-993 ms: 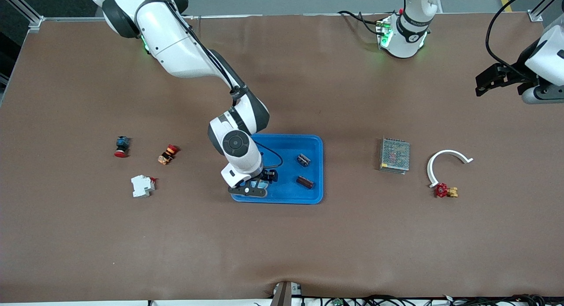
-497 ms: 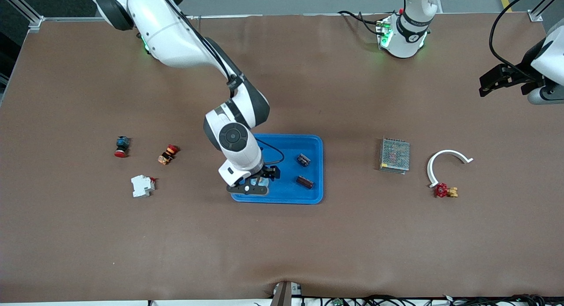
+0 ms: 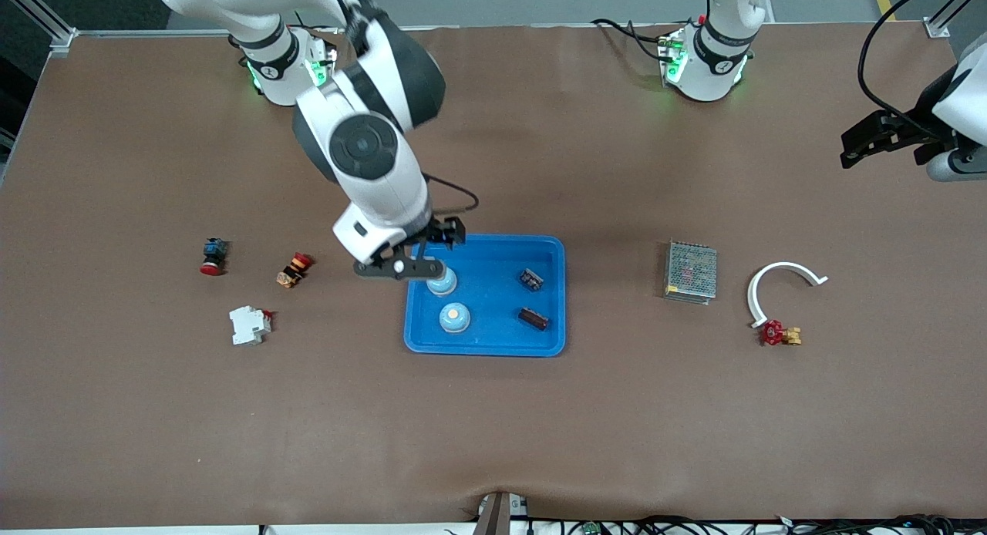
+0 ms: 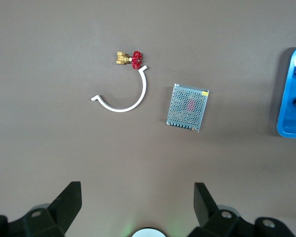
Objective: Place electrolytic capacitor and blue bell in tray
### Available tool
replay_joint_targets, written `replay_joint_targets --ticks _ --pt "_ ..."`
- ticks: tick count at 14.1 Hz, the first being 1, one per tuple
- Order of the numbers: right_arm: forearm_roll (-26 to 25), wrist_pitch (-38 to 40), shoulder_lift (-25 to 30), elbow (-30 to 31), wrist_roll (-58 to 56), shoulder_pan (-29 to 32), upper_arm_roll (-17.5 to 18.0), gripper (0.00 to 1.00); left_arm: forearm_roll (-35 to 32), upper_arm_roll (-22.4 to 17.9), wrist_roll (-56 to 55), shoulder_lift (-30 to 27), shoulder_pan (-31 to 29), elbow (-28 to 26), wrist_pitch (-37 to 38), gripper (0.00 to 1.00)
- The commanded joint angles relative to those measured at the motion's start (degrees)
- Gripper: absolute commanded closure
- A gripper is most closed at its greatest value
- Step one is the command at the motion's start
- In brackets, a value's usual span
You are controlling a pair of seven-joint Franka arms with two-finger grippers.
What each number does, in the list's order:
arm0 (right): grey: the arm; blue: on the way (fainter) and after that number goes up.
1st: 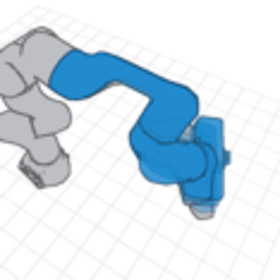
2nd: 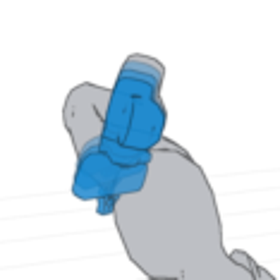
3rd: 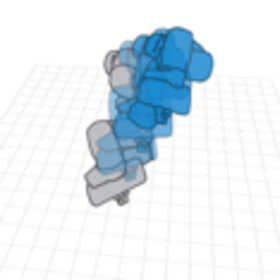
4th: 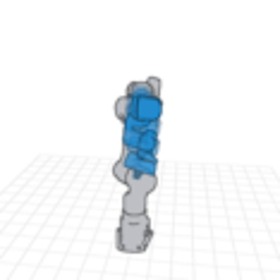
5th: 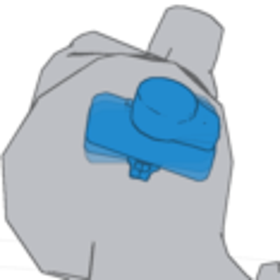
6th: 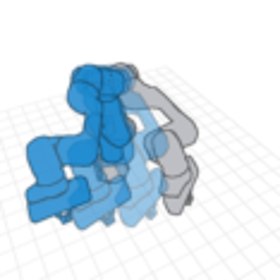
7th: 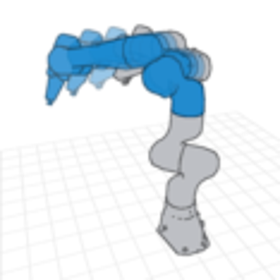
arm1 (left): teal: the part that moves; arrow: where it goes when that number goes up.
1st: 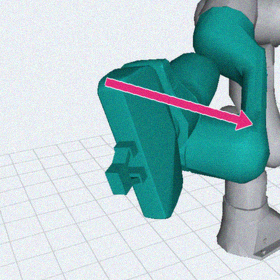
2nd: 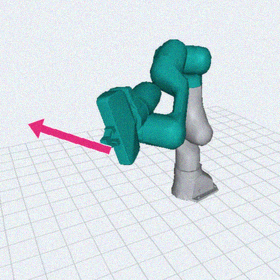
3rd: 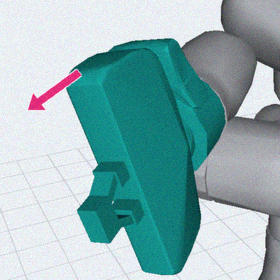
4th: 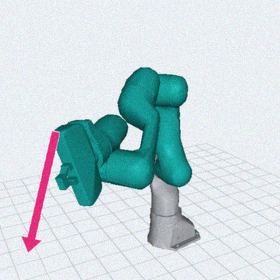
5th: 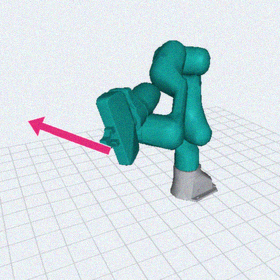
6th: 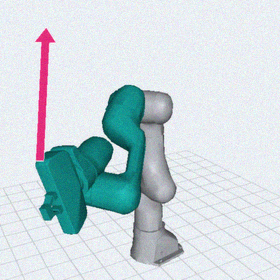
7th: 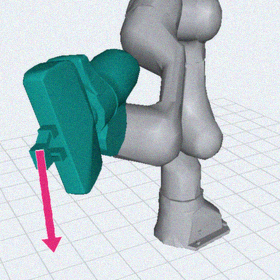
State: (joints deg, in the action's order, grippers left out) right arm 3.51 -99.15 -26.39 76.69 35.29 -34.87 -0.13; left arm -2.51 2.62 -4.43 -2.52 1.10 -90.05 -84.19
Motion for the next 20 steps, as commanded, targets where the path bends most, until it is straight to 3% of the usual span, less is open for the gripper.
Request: replay_joint_targets --ticks 1,5,9,13,17,20 --pt "-0.3 3.2 5.9 4.4 -1.5 -0.2 0.0 0.00 0.7 0.0 1.2 -1.3 -0.9 0.1 1.1 0.00" --pt "-0.3 9.0 12.6 5.9 -2.3 1.1 0.1 0.00 1.0 0.2 1.1 -2.3 -1.8 0.0 1.6 0.00" --pt "-0.3 9.4 23.3 14.7 -9.2 4.9 0.5 0.00 2.8 0.6 0.1 -2.3 -1.4 -0.2 1.3 0.00" --pt "-1.0 9.8 30.4 20.4 -14.1 9.5 0.5 0.00 3.6 1.9 -1.5 -2.0 -1.0 -0.2 0.8 0.00" --pt "-1.3 10.0 34.4 23.2 -20.2 17.9 2.0 0.00 3.0 3.1 -3.5 -1.9 -1.0 -0.2 0.8 0.00" --pt "-1.3 9.4 34.3 23.2 -22.0 24.7 2.1 0.00 2.7 3.2 -3.4 -1.8 -1.1 -0.2 0.8 0.00"
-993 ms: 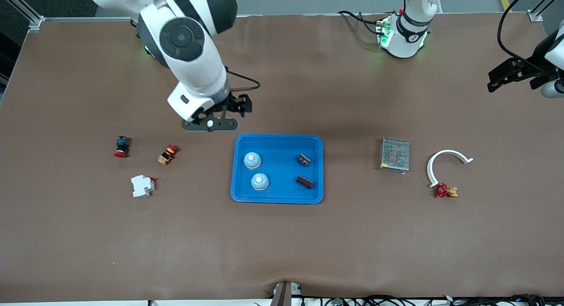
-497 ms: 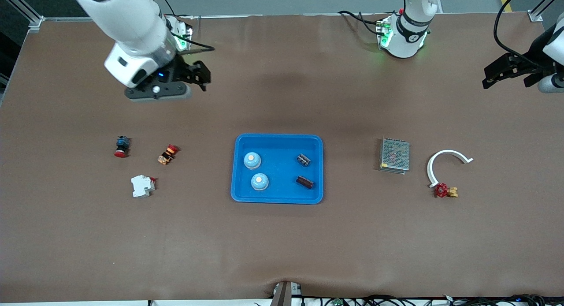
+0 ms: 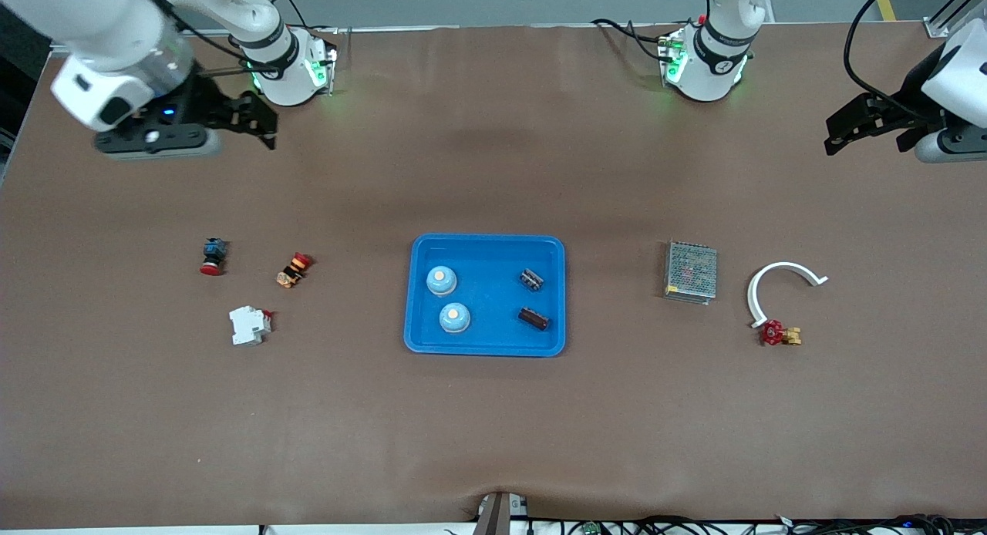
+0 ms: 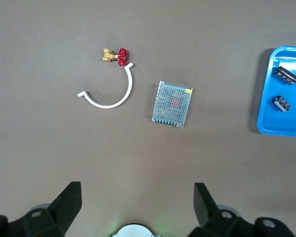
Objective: Place electrolytic capacitor and blue bell in tray
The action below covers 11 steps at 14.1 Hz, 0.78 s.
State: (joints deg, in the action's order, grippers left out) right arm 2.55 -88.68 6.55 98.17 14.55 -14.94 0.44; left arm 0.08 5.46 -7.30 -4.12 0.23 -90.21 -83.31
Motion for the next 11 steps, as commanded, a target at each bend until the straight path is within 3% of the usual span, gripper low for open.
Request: replay_joint_targets --ticks 1,6,11 --pt "-0.4 -1.2 1.3 1.8 -1.4 6.9 1.5 0.00 0.0 0.3 -0.5 -0.2 -0.1 -0.1 -0.1 0.00" --pt "-0.3 -4.7 0.7 1.8 -7.3 17.3 4.1 0.00 -0.2 0.3 0.2 0.2 -0.3 0.6 0.1 0.00" --pt "-0.5 -8.5 -0.9 1.7 -7.6 18.7 2.7 0.00 -0.2 0.3 0.3 0.4 -0.4 0.6 0.1 0.00"
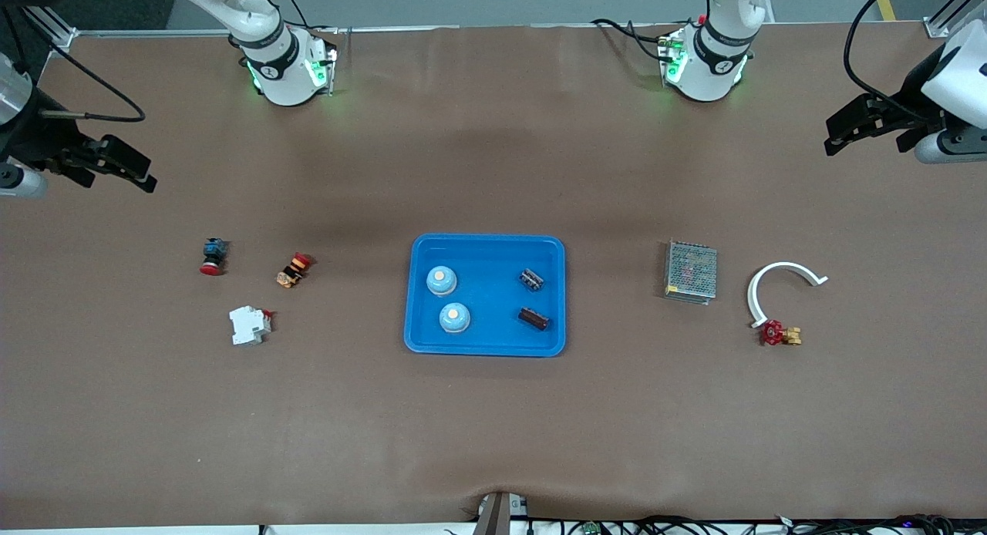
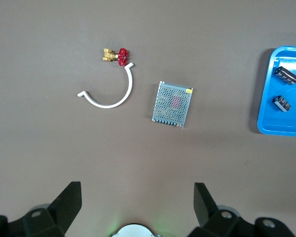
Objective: Place electrolytic capacitor and blue bell in tray
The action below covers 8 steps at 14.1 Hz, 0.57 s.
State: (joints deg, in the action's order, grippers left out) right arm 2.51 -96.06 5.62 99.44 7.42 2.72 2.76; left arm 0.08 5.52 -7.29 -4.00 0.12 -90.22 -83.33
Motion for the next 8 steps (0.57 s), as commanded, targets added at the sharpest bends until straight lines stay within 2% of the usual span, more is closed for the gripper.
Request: replay_joint_targets --ticks 1,3,8 --pt "-0.5 -1.7 -0.3 0.2 -2.2 0.7 -0.6 0.00 -0.2 0.3 0.3 0.3 -0.3 0.7 0.1 0.00" --pt "-0.5 -3.4 -0.3 0.2 -7.5 0.5 -2.6 0.00 -0.2 0.3 0.4 0.3 -0.4 0.8 0.1 0.00" --pt "-0.5 -2.7 -0.9 -0.6 -7.6 1.1 -2.6 0.00 -0.3 0.2 0.3 0.3 -0.4 1.8 0.4 0.00"
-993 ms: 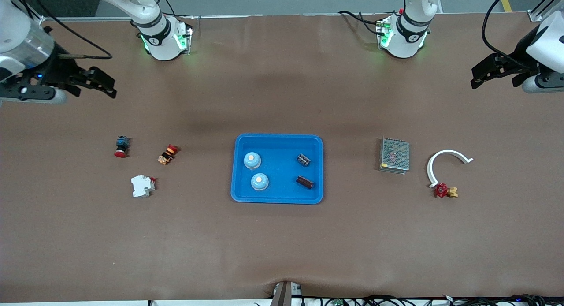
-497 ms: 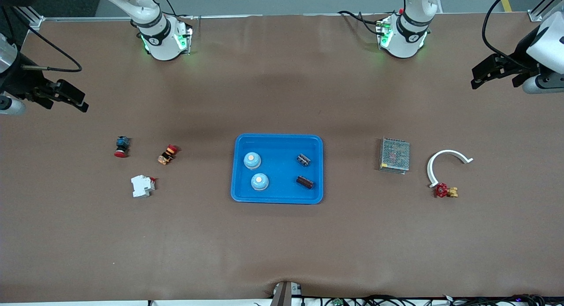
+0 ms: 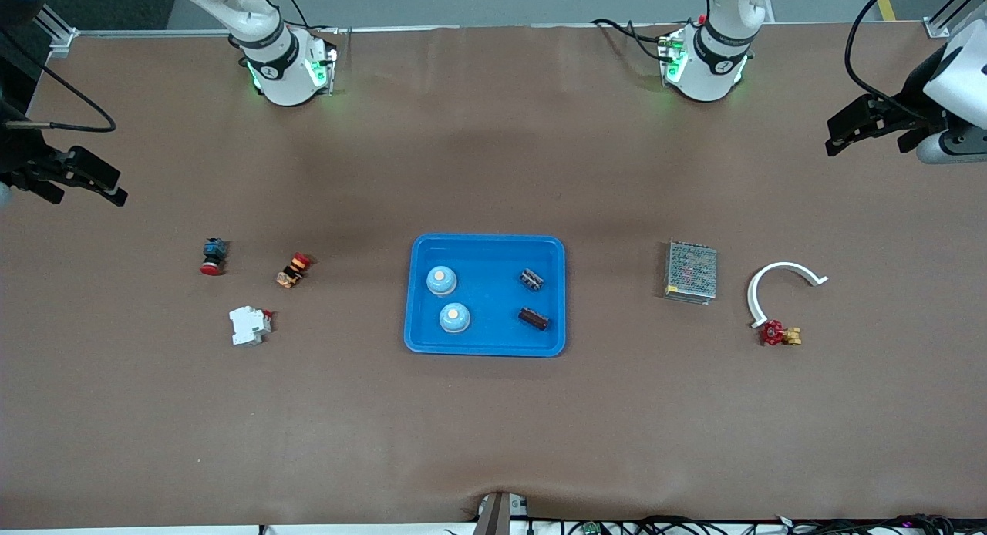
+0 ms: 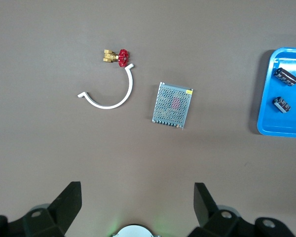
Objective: Place electrolytic capacitor and blue bell in tray
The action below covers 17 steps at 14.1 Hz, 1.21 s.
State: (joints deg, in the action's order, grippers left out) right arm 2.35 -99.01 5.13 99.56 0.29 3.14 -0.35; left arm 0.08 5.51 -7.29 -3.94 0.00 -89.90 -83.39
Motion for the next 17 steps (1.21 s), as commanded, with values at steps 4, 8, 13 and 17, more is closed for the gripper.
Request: replay_joint_targets --ticks 4,8,13,17 --pt "-0.3 0.2 -1.9 -2.3 -0.6 0.9 0.5 0.00 -2.2 0.4 0.3 0.3 0.0 1.7 0.9 0.00" --pt "-0.2 3.5 -2.1 -3.3 -0.9 2.3 0.2 0.00 -2.3 0.5 0.3 0.2 0.1 1.8 1.6 0.00" --pt "-0.2 4.4 -2.1 -4.6 -0.3 2.6 0.2 0.00 -2.2 0.6 0.3 0.2 0.1 2.4 1.6 0.00" --pt "0.0 4.4 -2.0 -4.8 -0.3 2.6 0.2 0.00 -2.0 0.6 0.3 0.1 0.1 2.5 1.7 0.00"
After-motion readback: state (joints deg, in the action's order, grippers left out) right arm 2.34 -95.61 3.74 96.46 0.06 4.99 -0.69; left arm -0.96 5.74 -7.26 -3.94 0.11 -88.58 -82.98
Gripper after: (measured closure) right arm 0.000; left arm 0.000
